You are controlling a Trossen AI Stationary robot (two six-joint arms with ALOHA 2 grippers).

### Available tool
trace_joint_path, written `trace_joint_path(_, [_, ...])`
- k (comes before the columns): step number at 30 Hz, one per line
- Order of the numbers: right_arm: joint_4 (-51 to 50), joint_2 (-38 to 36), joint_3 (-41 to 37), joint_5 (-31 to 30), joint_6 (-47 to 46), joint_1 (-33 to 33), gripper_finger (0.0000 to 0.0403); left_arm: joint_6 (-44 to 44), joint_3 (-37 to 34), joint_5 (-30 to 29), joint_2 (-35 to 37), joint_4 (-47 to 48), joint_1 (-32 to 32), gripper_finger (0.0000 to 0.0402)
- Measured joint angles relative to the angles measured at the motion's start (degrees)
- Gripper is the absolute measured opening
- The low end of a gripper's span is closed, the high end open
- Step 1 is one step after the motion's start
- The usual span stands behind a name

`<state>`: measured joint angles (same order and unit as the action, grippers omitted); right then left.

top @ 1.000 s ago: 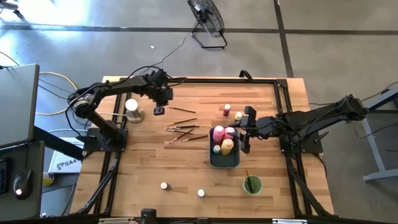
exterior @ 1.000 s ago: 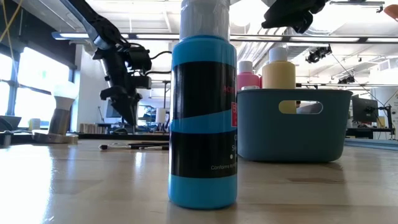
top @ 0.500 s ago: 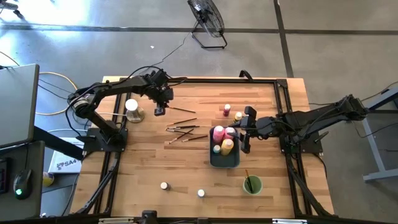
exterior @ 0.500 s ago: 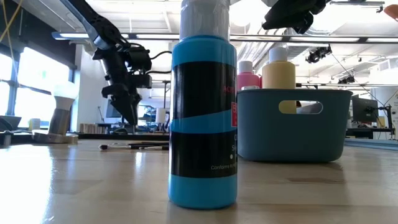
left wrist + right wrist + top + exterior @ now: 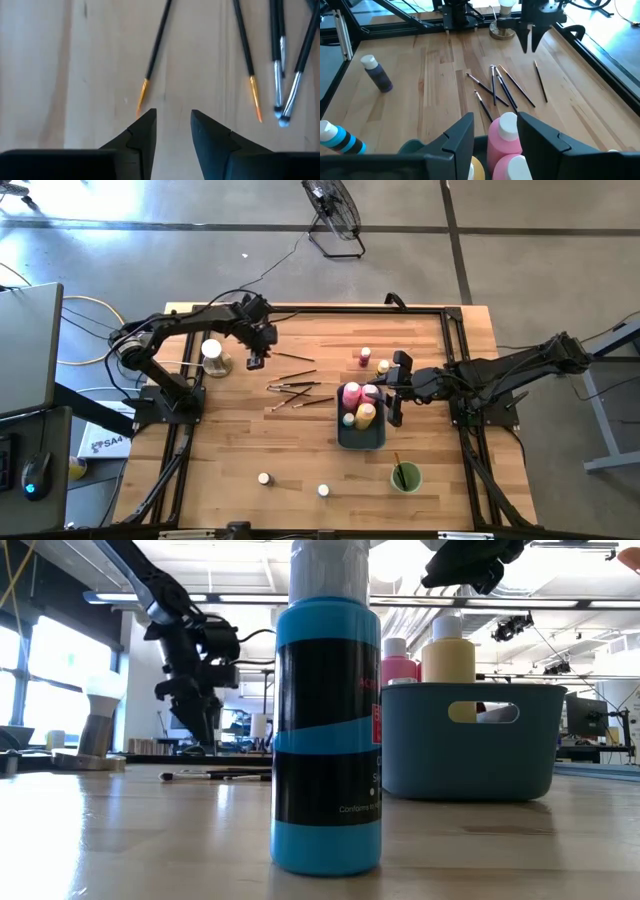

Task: Pick & Place Paint Supplies
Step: Put the black and gold paint brush into the green cup

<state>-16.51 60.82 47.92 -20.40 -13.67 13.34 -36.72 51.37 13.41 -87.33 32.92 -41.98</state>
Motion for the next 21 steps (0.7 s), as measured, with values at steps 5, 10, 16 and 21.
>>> trace_joint_path(5, [0.00, 0.00, 0.00, 0.00, 0.00, 0.00, 0.0144, -0.08, -2.52, -3.30, 0.00, -2.48, 0.00, 0.0117])
trace_joint_path(10, [0.00, 0.00, 0.00, 0.00, 0.00, 0.00, 0.0144, -0.05, -3.75, -3.51, 0.00, -7.36, 0.00, 0.0117])
trace_joint_path(16, [0.00, 0.00, 0.00, 0.00, 0.00, 0.00, 0.0144, 1.41, -3.78, -3.44, -1.06, -9.65, -0.02, 0.0117])
trace_joint_path(21, [0.01, 0.00, 0.00, 0.00, 0.00, 0.00, 0.0144, 1.36, -3.80, -3.58, -5.25, -10.77, -0.02, 0.0117])
